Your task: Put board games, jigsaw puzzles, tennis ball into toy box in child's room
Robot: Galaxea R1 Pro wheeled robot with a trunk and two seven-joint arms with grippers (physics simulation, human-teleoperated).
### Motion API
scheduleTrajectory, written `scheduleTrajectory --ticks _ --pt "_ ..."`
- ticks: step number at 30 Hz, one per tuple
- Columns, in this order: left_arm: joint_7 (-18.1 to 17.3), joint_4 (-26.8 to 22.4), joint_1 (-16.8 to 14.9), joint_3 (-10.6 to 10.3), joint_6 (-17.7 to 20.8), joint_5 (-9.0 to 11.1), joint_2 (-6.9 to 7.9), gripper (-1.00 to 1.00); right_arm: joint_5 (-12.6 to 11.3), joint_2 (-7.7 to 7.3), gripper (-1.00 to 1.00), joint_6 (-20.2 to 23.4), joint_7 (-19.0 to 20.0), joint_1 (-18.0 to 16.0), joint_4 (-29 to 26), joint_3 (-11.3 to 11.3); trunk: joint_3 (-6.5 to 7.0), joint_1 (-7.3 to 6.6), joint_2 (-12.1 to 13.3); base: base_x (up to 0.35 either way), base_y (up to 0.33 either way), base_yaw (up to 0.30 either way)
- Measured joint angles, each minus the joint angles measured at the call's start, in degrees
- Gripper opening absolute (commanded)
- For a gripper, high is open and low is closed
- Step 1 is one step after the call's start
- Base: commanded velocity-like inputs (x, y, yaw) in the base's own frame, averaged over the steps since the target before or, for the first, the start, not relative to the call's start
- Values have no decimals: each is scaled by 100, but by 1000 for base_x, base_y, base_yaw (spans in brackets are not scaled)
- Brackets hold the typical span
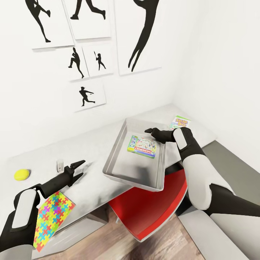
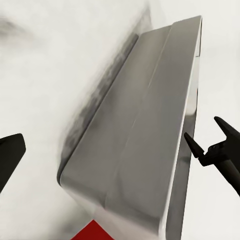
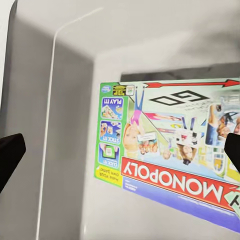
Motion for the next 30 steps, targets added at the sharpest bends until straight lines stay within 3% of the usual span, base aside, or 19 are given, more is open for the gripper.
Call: scheduleTrajectory --ticks 14,21,25,27,28,30 --pt "0 0 0 -3 0 1 0 100 0 4 100 12 21 13 -59 4 0 0 0 0 0 0" --pt "-21 -45 14 -5 0 12 -4 100 -1 -3 100 148 36 220 -738 21 0 0 0 0 0 0" --pt "-53 -116 37 -4 0 24 -6 100 -5 -20 100 391 42 627 -1398 37 0 0 0 0 0 0" --pt "-71 -182 55 -4 0 31 -9 100 7 -28 100 546 47 993 -2009 38 0 -1 0 0 0 0" --pt "-72 -183 56 -4 0 28 -9 100 -2 -28 100 549 47 1000 -2021 39 0 0 0 0 0 0" --pt "-85 -238 75 -4 0 33 -12 100 -130 -27 100 655 58 1415 -2699 45 0 -1 -2 0 0 0"
